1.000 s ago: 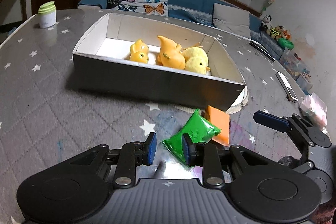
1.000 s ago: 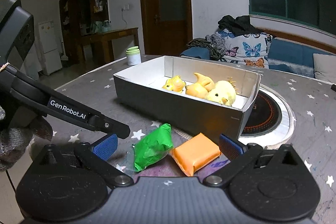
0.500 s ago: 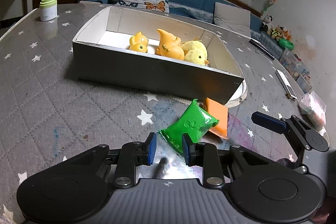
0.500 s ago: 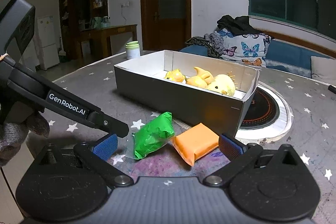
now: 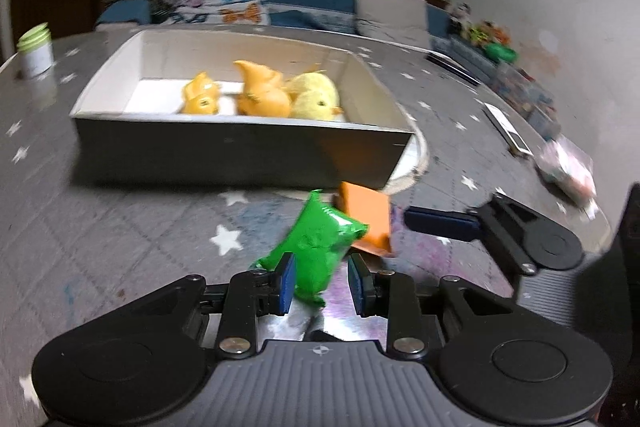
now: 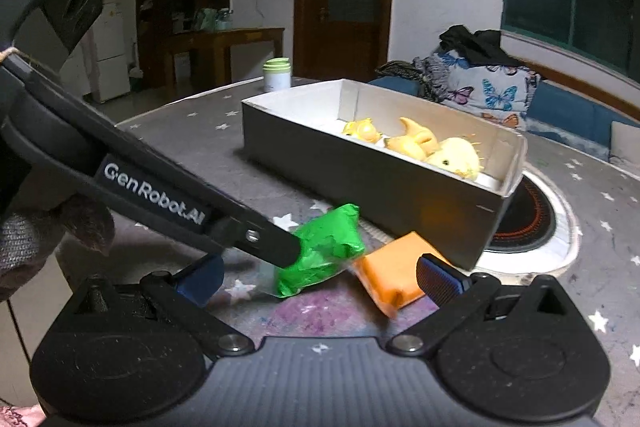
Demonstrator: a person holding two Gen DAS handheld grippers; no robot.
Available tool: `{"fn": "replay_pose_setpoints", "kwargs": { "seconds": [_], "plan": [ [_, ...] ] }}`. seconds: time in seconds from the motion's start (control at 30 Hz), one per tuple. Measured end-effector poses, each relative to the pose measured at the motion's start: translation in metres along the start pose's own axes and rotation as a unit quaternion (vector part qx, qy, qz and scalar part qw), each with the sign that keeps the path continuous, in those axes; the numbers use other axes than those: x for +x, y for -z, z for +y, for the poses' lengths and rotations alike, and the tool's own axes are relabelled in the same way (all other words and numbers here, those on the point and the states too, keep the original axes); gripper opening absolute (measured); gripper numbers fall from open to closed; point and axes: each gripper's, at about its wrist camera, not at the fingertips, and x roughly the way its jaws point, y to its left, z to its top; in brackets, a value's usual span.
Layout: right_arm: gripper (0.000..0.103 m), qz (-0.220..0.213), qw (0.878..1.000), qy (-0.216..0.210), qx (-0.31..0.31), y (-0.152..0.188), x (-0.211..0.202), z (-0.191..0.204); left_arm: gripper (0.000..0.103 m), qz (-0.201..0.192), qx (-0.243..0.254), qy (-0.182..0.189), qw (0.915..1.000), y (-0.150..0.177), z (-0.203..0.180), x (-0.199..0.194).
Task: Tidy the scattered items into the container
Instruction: 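Close the left gripper on the green packet and lift it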
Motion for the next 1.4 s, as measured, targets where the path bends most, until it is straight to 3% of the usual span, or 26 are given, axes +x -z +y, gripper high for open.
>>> {"fn": "replay_pose_setpoints", "kwargs": {
  "seconds": [0.33,0.5,0.73,1.4],
  "plan": [
    [0.103,0.010,0.999,-0.021,-0.027,-0.004,0.016,0.009,0.031,-0.009,0.061,0.006,0.9981,-0.006,-0.006,0.003],
    [0.103,0.015,0.999,-0.028,-0.036,-0.006,0.024,0.012,0.031,0.008,0.087,0.010,0.9961,-0.004,-0.004,0.009],
    [0.103,0.025,0.998,-0.033,-0.044,-0.006,0.033,0.014,0.031,0.022,0.103,0.007,0.9944,-0.007,0.001,0.019],
    [0.103,0.031,0.997,-0.033,-0.063,-0.005,0.039,0.015,0.044,0.036,0.138,0.029,0.9894,-0.013,0.012,0.033]
  ]
}}
